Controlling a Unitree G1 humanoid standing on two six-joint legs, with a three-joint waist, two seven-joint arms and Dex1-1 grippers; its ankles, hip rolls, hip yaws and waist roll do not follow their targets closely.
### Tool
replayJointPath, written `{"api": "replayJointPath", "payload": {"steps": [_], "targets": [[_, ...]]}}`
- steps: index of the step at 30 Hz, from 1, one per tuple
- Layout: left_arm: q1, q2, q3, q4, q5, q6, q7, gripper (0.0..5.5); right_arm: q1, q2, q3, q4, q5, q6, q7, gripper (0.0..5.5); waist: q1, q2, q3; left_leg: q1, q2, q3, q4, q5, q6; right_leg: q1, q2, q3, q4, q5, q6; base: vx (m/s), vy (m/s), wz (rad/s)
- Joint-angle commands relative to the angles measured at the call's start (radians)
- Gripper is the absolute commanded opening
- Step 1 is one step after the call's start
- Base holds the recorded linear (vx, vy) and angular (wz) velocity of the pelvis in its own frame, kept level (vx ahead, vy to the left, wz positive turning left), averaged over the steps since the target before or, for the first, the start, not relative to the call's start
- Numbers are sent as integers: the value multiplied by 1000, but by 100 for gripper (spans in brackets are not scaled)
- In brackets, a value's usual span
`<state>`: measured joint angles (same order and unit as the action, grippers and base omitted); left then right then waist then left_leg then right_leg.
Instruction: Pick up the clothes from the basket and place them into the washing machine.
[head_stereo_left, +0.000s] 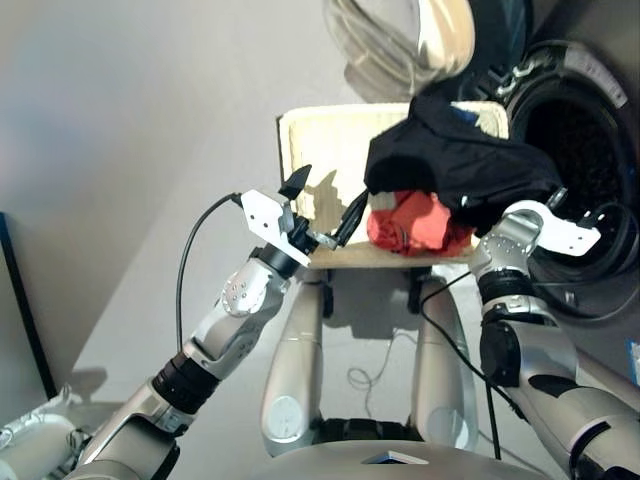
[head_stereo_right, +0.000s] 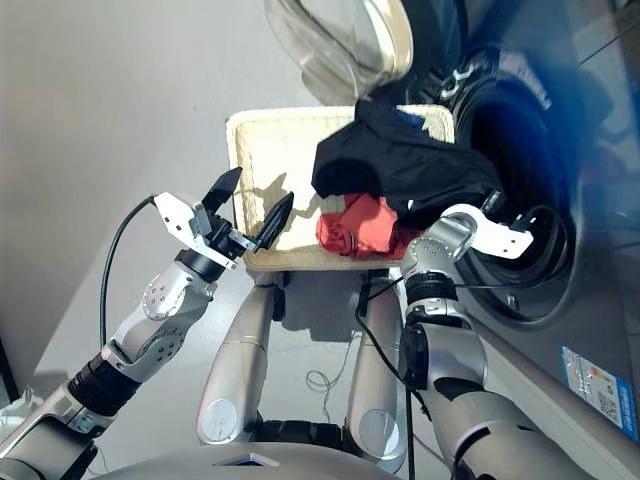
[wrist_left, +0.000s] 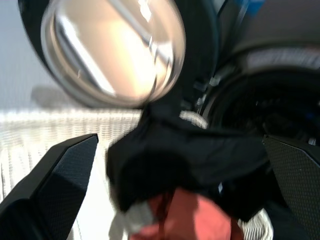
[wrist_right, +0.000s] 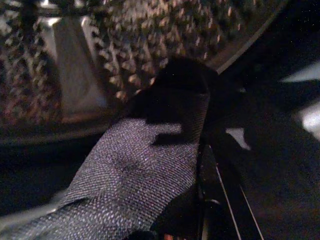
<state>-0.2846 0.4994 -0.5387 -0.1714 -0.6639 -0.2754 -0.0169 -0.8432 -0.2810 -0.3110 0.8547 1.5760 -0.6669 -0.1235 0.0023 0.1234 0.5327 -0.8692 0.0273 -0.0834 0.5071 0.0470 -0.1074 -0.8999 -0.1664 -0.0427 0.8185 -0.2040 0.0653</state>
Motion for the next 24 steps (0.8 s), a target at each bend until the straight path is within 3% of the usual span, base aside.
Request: {"api": "replayJointPath", "payload": {"steps": [1,8,11,24], "targets": [[-8,-3,44,-105,26,-63,23,550,-48,-149,-45,-37,-41,-80,-23,0,-10,3,-13,-73,-12,63,220,-170,40,-57,12,38,-34,63,21,0,0,0],[38,25,104,-157,25,-83,50,550,-91,-363,-73,-28,-61,-110,-66,0,-15,-3,-13,-247,-10,59,312,-188,33,-237,19,47,59,45,22,0,0,0],[58,40,138,-178,29,-92,56,550,-85,-461,-62,0,-96,-88,-82,0,-15,-12,-13,-299,-8,64,335,-192,33,-293,27,50,79,48,24,0,0,0],[107,116,210,-239,-7,-119,57,550,-108,-774,-21,101,-151,-44,-97,0,-30,-39,-13,-348,1,71,372,-210,30,-349,41,56,102,42,22,0,0,0]]}}
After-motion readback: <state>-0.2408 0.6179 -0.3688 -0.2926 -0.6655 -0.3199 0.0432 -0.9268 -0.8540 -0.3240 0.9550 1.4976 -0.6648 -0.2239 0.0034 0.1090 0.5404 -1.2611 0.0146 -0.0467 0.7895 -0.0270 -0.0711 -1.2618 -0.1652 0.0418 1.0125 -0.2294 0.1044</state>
